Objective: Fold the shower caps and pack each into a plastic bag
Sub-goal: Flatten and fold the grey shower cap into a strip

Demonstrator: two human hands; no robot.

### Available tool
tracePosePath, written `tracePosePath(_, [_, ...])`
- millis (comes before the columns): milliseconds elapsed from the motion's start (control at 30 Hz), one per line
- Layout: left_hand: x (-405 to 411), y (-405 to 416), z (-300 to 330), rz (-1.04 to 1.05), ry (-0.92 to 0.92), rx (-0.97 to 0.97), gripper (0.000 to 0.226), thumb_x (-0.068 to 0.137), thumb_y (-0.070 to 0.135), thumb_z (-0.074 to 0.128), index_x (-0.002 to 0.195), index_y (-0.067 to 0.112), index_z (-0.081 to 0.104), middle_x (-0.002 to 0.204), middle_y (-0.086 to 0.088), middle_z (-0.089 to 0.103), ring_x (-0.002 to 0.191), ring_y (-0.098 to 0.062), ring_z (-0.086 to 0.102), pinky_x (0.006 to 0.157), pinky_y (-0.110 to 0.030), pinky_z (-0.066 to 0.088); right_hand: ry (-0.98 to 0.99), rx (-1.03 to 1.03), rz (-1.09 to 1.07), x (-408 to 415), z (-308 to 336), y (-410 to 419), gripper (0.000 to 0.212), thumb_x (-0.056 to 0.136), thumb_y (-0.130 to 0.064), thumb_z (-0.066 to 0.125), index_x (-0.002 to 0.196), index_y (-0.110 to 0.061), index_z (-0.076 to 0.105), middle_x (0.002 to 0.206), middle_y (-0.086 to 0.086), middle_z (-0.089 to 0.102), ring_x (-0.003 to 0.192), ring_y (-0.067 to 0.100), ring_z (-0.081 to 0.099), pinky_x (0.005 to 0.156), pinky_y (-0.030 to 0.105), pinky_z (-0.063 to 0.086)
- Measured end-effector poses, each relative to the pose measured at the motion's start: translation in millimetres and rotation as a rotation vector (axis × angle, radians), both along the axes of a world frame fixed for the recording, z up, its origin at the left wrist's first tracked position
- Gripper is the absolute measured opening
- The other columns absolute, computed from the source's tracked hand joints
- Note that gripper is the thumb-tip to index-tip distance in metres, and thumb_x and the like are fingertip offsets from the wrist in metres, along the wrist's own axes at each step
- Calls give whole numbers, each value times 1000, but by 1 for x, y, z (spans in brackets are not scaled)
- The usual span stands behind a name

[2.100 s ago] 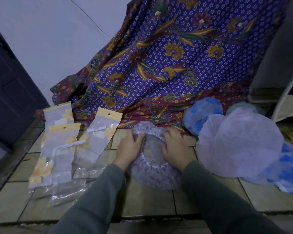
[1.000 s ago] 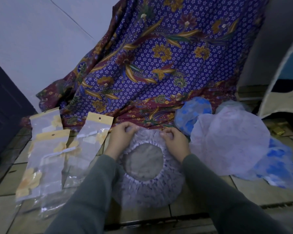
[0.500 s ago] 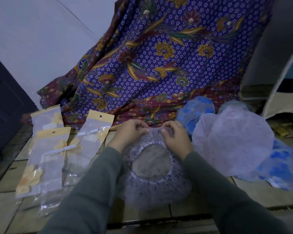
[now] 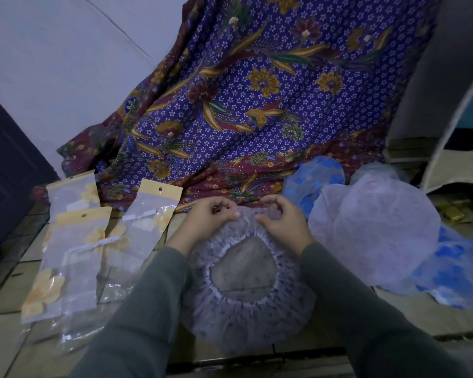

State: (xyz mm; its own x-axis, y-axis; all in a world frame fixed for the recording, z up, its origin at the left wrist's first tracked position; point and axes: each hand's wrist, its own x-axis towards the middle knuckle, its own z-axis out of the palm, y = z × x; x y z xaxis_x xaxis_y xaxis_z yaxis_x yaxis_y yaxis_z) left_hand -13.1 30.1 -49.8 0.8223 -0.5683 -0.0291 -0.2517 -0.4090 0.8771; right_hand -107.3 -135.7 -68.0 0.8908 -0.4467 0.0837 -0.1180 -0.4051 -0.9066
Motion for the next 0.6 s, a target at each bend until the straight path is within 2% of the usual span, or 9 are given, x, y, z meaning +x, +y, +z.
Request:
tracePosePath(100, [4,4,6,-50,51,52,8,77,24,77,76,25,69,63,16,63,58,8,55,59,-11,41,7,-20,59,3,-4,-3,10,82,-24,72,87,-23,64,91,-8,64,93,10,59,86,27,46])
tracePosePath(200, [8,2,1,52,56,61,8,78,23,77,77,19,70,59,10,58,54,-4,49,52,-15,40,63,-81,-8,8,-7,-1,7,83,-17,69,81,-18,63,91,2,64,86,16,58,79,31,46])
tracePosePath(233, [8,0,-1,119,8,70,9,82,27,73,80,18,71,64,7,62,58,-8,52,55,-18,42,62,-157,-43,10,-7,1,7,84,-14,67,84,-19,62,96,3,60,88,17,56,82,33,45])
tracePosePath(300, [5,-6,-4,232,-160,147,23,89,38,62,99,18,70,89,0,70,80,-17,61,70,-27,47,22,-402,-124,12,-6,8,20,84,-12,64,103,-21,61,108,2,50,102,19,46,92,35,40])
tracePosePath(367, [1,-8,-4,292,-415,263,38,90,46,56,116,19,64,111,-3,66,100,-25,58,84,-37,48,-54,-646,-166,9,-2,13,36,83,-18,65,118,-22,57,115,2,46,111,20,40,94,38,34])
tracePosePath(433, [-8,-4,-1,310,-614,285,33,91,41,55,112,19,65,111,-3,64,100,-29,55,84,-41,46,-111,-759,-117,0,-1,18,35,85,-20,61,120,-21,58,116,2,51,112,23,45,93,42,34])
tracePosePath(500, [-18,9,-1,288,-631,251,26,89,33,50,100,20,69,101,-3,68,91,-29,59,77,-39,47,23,-803,16,-14,-5,22,34,91,-26,52,124,-21,57,125,1,54,121,23,45,98,44,31])
tracePosePath(567, [-33,24,-6,217,-566,270,35,84,34,41,99,23,71,98,-1,71,91,-27,63,79,-39,48,254,-791,159,-25,-16,25,45,97,-38,41,139,-21,44,148,1,38,139,19,27,111,47,21])
tracePosePath(600, [-40,29,-12,165,-543,334,40,83,37,38,106,24,69,106,-1,70,99,-25,62,84,-38,46,362,-777,218,-29,-24,26,52,98,-43,35,145,-22,33,155,0,25,144,18,16,115,49,13])
